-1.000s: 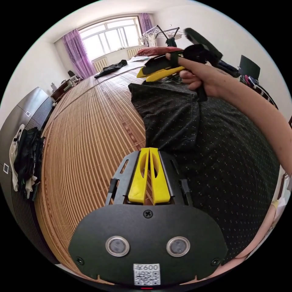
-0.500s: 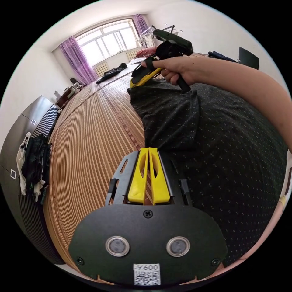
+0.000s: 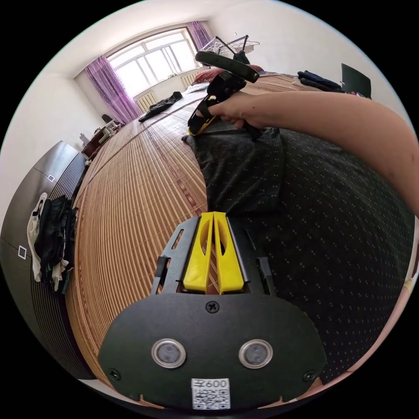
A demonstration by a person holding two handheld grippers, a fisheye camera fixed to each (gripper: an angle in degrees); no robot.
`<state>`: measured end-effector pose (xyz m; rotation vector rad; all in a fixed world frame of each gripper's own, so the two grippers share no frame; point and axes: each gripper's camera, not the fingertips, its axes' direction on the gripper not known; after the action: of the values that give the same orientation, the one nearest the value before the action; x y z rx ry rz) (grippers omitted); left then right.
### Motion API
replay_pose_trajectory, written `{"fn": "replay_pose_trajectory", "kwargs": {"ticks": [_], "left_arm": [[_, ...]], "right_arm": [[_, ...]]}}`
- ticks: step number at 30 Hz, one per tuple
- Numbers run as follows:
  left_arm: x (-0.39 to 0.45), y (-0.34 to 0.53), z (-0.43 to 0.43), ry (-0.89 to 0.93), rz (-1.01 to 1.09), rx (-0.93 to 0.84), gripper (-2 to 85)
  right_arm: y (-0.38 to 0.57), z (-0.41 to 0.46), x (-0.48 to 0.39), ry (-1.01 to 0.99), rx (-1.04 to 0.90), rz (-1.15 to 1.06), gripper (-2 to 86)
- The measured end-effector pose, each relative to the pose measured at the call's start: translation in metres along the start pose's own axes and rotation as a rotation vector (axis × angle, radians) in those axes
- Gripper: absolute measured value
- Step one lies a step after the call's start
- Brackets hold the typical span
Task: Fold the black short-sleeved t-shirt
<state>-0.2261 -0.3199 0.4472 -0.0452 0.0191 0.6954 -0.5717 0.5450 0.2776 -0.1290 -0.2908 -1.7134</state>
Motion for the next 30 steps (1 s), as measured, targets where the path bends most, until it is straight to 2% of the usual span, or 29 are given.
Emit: {"fn": "replay_pose_trajectory", "kwargs": {"ticks": [1, 3, 5, 8, 9, 11, 13, 17, 23, 27, 30], "left_arm": [[0.002, 0.000, 0.000, -0.001, 0.001, 0.001, 0.4], [0.005, 0.001, -0.001, -0.001, 0.000, 0.002, 0.4], [0.007, 0.001, -0.001, -0.001, 0.001, 0.001, 0.4], [0.012, 0.002, -0.001, -0.003, 0.002, 0.001, 0.4], [0.013, 0.002, -0.002, -0.004, 0.004, 0.002, 0.4], [0.016, 0.003, -0.002, -0.007, 0.005, 0.002, 0.4], [0.018, 0.003, -0.002, -0.010, 0.007, 0.002, 0.4], [0.022, 0.003, -0.002, -0.014, 0.012, -0.002, 0.4], [0.018, 0.005, -0.004, 0.021, -0.008, 0.001, 0.3], [0.023, 0.005, -0.005, -0.009, 0.009, 0.000, 0.3], [0.026, 0.005, -0.006, -0.028, 0.020, -0.001, 0.2]], "right_arm": [[-0.004, -0.004, -0.005, 0.026, -0.016, -0.014, -0.9], [-0.003, -0.026, -0.011, 0.050, 0.079, -0.039, -0.9], [0.000, -0.050, -0.015, -0.057, 0.173, -0.115, -0.8], [-0.011, -0.043, -0.012, -0.197, 0.061, -0.090, -0.9], [-0.013, -0.040, -0.013, -0.177, 0.044, -0.091, -0.9], [-0.017, -0.024, -0.019, -0.016, -0.034, -0.109, -0.9], [-0.017, -0.010, -0.016, -0.002, -0.080, -0.097, -0.9], [-0.013, -0.014, 0.000, -0.088, -0.004, -0.024, -0.9], [-0.012, -0.037, -0.003, -0.076, 0.054, -0.033, -0.9], [-0.014, -0.041, 0.003, -0.162, 0.049, 0.020, -0.9], [-0.016, -0.031, 0.004, -0.097, -0.017, 0.046, -0.9]]}}
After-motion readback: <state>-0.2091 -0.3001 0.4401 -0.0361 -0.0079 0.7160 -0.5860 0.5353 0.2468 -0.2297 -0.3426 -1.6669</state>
